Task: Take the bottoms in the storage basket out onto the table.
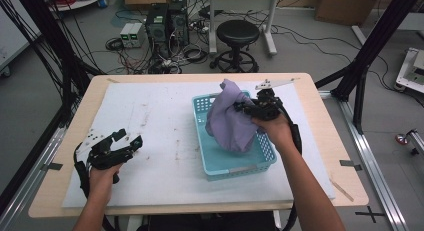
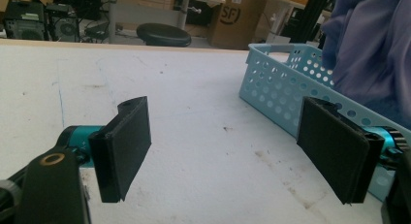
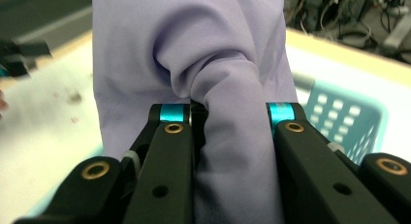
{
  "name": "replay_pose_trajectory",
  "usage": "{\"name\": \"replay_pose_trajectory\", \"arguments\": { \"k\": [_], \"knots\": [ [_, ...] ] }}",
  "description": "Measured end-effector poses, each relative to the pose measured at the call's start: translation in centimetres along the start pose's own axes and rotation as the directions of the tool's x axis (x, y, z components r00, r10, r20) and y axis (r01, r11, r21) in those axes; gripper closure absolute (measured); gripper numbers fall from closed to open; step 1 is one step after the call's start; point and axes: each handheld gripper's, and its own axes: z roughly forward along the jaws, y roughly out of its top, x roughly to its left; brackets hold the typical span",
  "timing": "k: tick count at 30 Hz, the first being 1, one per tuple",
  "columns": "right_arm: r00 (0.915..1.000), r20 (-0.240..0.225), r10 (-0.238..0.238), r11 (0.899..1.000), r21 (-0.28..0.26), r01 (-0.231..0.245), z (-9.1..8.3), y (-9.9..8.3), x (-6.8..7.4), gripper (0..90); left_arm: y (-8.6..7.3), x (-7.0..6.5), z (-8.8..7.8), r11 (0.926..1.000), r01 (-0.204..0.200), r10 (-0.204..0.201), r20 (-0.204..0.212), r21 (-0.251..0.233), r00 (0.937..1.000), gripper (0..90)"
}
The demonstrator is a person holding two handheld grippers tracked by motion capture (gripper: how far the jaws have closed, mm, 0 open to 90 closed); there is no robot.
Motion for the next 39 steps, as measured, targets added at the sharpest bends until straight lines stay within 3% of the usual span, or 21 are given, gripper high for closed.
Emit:
{"name": "replay_pose_trajectory", "arguments": {
  "k": [6, 9, 15, 16, 18, 21, 27, 32, 39],
  "knots": [
    [0.9997, -0.003, -0.025, 0.996, -0.087, 0.025, -1.9, 2.1, -0.3, 78.6, 0.0, 0.0, 0.0, 1.0, -0.002, 0.002, 0.003, -0.002, 1.0, 20.0],
    [0.9995, 0.005, -0.03, 0.989, -0.147, 0.03, -3.3, 3.1, -0.5, 78.6, 0.0, 0.0, 0.0, 1.0, 0.002, -0.002, 0.003, -0.007, 1.0, 20.0],
    [0.998, 0.06, -0.02, 0.976, -0.217, 0.032, -6.4, 4.0, -1.5, 78.5, 0.0, 0.0, 0.0, 1.0, -0.002, 0.002, 0.005, -0.007, 1.0, 20.0],
    [0.9964, 0.085, -0.003, 0.971, -0.239, 0.023, -7.9, 4.0, -2.2, 78.5, 0.0, 0.0, 0.1, 1.0, -0.003, 0.003, 0.006, -0.007, 1.0, 20.0],
    [0.9943, 0.106, 0.015, 0.966, -0.257, 0.013, -9.0, 3.9, -2.8, 78.5, 0.0, 0.0, 0.1, 1.0, -0.004, 0.004, 0.006, -0.004, 1.0, 20.0],
    [0.989, 0.143, 0.037, 0.961, -0.276, 0.004, -10.8, 3.3, -3.7, 78.4, 0.0, 0.0, 0.1, 1.0, -0.008, 0.008, 0.008, 0.001, 0.9999, 20.0],
    [0.9688, 0.232, 0.088, 0.961, -0.277, -0.021, -12.9, 1.0, -5.8, 78.3, -0.1, -0.2, 0.3, 0.9999, -0.015, 0.015, 0.012, 0.001, 0.9998, 20.0],
    [0.9525, 0.277, 0.126, 0.965, -0.256, -0.053, -13.3, -2.0, -7.5, 77.9, -0.1, -0.3, 0.3, 0.9998, -0.019, 0.019, 0.016, 0.0, 0.9997, 20.0],
    [0.9303, 0.309, 0.198, 0.959, -0.257, -0.119, -13.3, -5.6, -9.3, 77.4, -0.1, -0.4, 0.4, 0.9997, -0.023, 0.023, 0.016, 0.002, 0.9996, 20.0]
  ]
}}
